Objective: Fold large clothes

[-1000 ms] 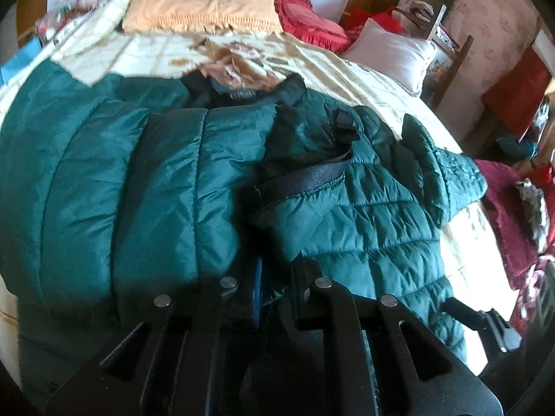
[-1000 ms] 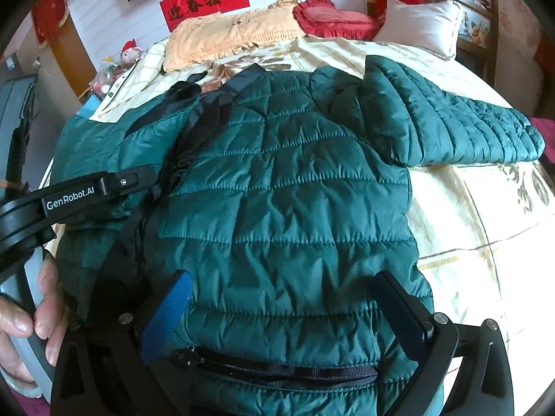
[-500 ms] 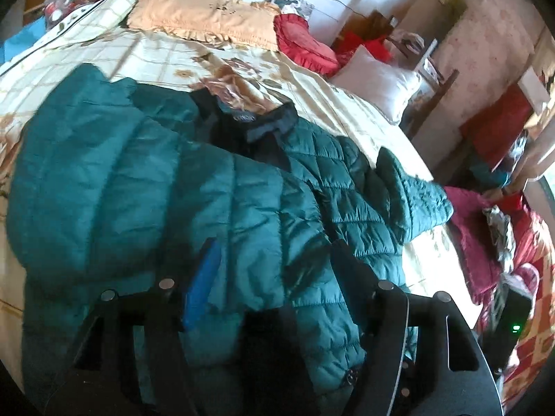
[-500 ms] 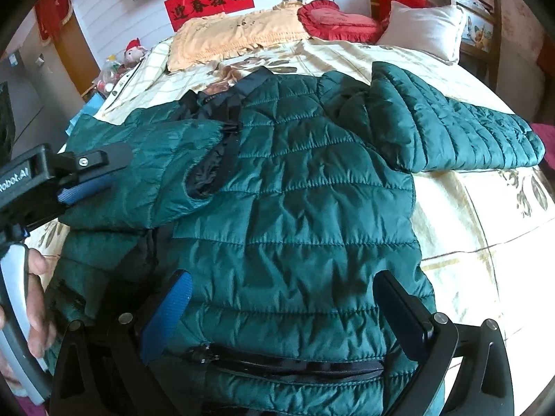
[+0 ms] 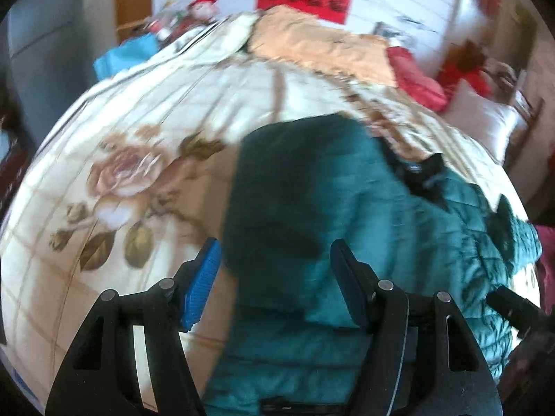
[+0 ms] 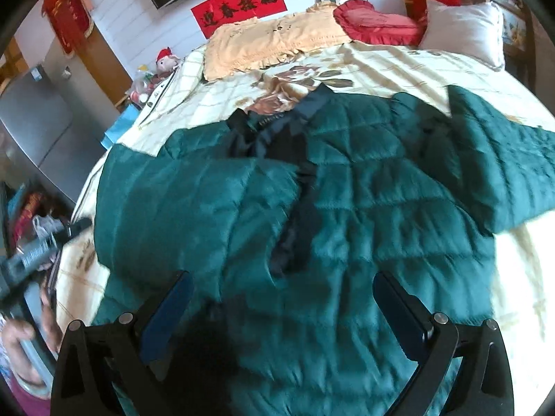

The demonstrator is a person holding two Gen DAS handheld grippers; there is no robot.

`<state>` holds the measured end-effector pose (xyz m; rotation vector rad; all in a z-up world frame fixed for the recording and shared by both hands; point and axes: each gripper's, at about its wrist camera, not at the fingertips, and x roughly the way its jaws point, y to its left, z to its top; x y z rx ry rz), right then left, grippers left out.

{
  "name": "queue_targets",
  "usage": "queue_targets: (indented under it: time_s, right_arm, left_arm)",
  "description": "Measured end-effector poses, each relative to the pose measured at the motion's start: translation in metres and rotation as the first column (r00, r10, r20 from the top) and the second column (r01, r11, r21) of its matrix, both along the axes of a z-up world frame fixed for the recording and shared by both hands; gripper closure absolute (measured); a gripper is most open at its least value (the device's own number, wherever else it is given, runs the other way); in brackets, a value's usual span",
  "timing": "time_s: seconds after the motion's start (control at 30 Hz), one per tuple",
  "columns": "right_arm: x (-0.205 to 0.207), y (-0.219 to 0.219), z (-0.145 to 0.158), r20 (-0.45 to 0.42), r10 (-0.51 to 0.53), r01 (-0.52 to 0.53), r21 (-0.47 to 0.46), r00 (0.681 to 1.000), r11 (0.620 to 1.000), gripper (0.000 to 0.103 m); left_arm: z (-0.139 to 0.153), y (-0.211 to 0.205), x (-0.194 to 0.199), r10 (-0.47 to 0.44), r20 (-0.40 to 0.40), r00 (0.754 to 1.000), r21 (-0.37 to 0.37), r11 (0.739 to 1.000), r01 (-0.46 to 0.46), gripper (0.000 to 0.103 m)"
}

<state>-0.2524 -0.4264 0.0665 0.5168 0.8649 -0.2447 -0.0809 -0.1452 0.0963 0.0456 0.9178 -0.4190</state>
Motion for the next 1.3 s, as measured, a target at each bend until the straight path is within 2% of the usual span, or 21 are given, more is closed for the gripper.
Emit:
queue_targets:
  time_s: [0.07,0.1,0.23,0.27,0.3,0.33,0.43,0.57,0.77,0.87,0.93,1.03,1.1,1.17,1.2,1.23,1.3]
  right_arm:
    - [0.016,-0.003,-0.006,-0.009,0.007,-0.007,0.014,1.000,1.000,0.000]
    - [0.026,-0.003,-0.010,-0.020,0.015,-0.014,0.020,1.000,1.000,0.004]
    - [0.054,-0.002,-0.027,-0.053,0.046,-0.043,0.046,0.998,0.998,0.046]
    - [0.057,-0.002,-0.028,-0.041,0.044,-0.042,0.045,0.998,0.998,0.053]
    - [0.058,-0.001,-0.028,-0.014,0.052,-0.051,0.048,0.999,0.998,0.067]
    - [0.059,0.001,-0.029,0.001,0.061,-0.061,0.048,0.998,0.997,0.075]
    - [0.058,0.005,-0.019,0.014,0.073,-0.073,-0.021,0.997,0.997,0.084]
    - [0.043,-0.003,0.013,0.083,0.048,-0.035,-0.156,0.995,0.987,0.085]
    - [0.027,-0.039,0.038,0.085,-0.043,0.064,-0.258,0.995,0.964,0.085]
    - [0.021,-0.059,0.032,0.062,-0.081,0.093,-0.244,0.995,0.965,0.085]
    - [0.018,-0.069,0.021,0.027,-0.107,0.110,-0.244,0.994,0.963,0.085]
    - [0.020,-0.084,-0.005,-0.033,-0.144,0.133,-0.230,0.989,0.964,0.085]
    - [0.023,-0.091,-0.019,-0.040,-0.146,0.135,-0.202,0.988,0.970,0.085]
    - [0.023,-0.098,-0.028,-0.037,-0.129,0.121,-0.173,0.991,0.978,0.073]
    - [0.019,-0.100,-0.026,-0.039,-0.142,0.133,-0.174,0.989,0.976,0.061]
    - [0.015,-0.101,-0.023,-0.035,-0.159,0.150,-0.183,0.987,0.971,0.053]
    - [0.000,-0.101,-0.009,-0.002,-0.204,0.199,-0.205,0.979,0.958,0.052]
  left_arm:
    - [-0.011,0.014,0.007,0.040,-0.039,0.998,-0.015,0.999,-0.040,0.037]
    - [-0.017,0.021,0.011,0.059,-0.062,0.996,-0.027,0.998,-0.061,0.037]
    - [-0.028,0.032,0.017,0.087,-0.092,0.992,-0.031,0.995,-0.090,0.037]
    - [-0.028,0.032,0.017,0.092,-0.090,0.992,-0.028,0.995,-0.095,0.037]
    - [-0.027,0.033,0.019,0.097,-0.090,0.991,-0.030,0.994,-0.100,0.037]
    - [-0.027,0.034,0.020,0.101,-0.093,0.991,-0.032,0.994,-0.105,0.037]
    - [-0.025,0.033,0.024,0.108,-0.103,0.989,-0.048,0.992,-0.114,0.037]
    - [-0.020,0.021,0.027,0.106,-0.090,0.990,-0.055,0.992,-0.111,0.037]
    - [-0.025,-0.008,0.034,0.090,-0.092,0.992,-0.046,0.994,-0.095,0.037]
    - [-0.037,-0.024,0.040,0.081,-0.108,0.991,-0.015,0.996,-0.083,0.037]
    - [-0.048,-0.032,0.044,0.077,-0.122,0.990,0.010,0.997,-0.077,0.037]
    - [-0.059,-0.039,0.046,0.069,-0.130,0.989,0.007,0.998,-0.069,0.037]
    - [-0.060,-0.040,0.045,0.074,-0.123,0.990,0.012,0.997,-0.073,0.037]
    - [-0.057,-0.040,0.044,0.073,-0.117,0.990,0.023,0.997,-0.071,0.037]
    - [-0.055,-0.039,0.042,0.072,-0.112,0.991,0.025,0.997,-0.070,0.037]
    - [-0.052,-0.039,0.041,0.069,-0.106,0.992,0.025,0.997,-0.067,0.037]
    - [-0.044,-0.039,0.039,0.061,-0.087,0.994,0.019,0.998,-0.060,0.037]
